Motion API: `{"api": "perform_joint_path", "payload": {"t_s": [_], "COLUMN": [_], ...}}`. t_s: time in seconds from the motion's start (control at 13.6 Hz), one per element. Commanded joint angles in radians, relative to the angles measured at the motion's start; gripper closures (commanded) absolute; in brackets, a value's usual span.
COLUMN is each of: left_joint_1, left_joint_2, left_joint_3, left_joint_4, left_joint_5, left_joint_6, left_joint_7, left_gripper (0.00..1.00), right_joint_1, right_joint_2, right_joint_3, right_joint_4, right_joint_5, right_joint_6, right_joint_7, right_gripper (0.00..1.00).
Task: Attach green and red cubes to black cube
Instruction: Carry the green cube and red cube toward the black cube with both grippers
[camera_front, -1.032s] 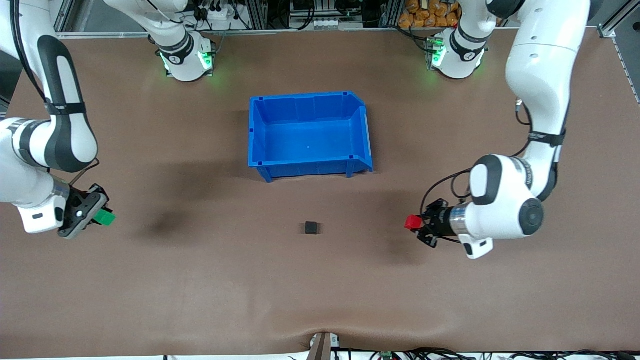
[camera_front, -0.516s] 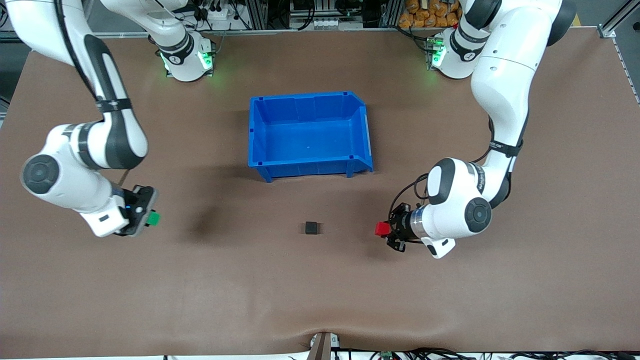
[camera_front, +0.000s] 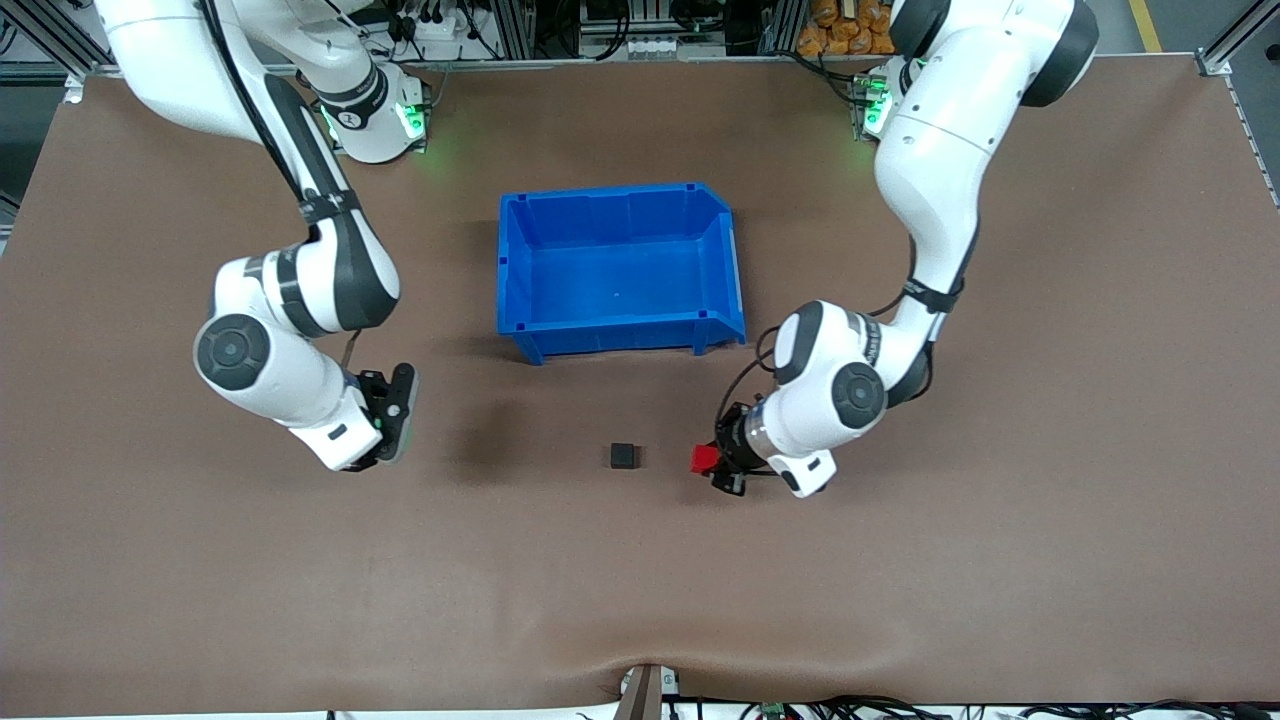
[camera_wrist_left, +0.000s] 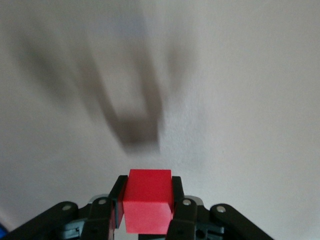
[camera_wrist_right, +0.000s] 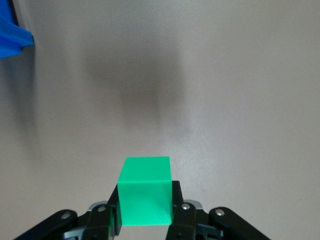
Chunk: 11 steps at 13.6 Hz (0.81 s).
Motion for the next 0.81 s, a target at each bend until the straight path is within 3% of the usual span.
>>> {"api": "perform_joint_path", "payload": {"t_s": [0.0, 0.74], "left_joint_1": [-0.005, -0.107], "left_joint_2": [0.033, 0.116], "left_joint_3": [0.016, 0.034], "left_joint_4": [0.069, 0.116], "left_joint_5": [-0.011, -0.013], "left_joint_6": [0.002, 0.103], "left_joint_7": [-0.046, -0.176], "left_gripper": [0.90, 0.90], "right_joint_1": [0.007, 0.028], "right_joint_2": [0.063, 0.095], "right_joint_3": [-0.008, -0.010], "right_joint_4": [0.060, 0.080], "right_joint_5": [0.030, 0.062], "right_joint_6": [-0.007, -0.016], "right_joint_7": [-0.004, -0.001], "right_gripper": [1.00, 1.00]}}
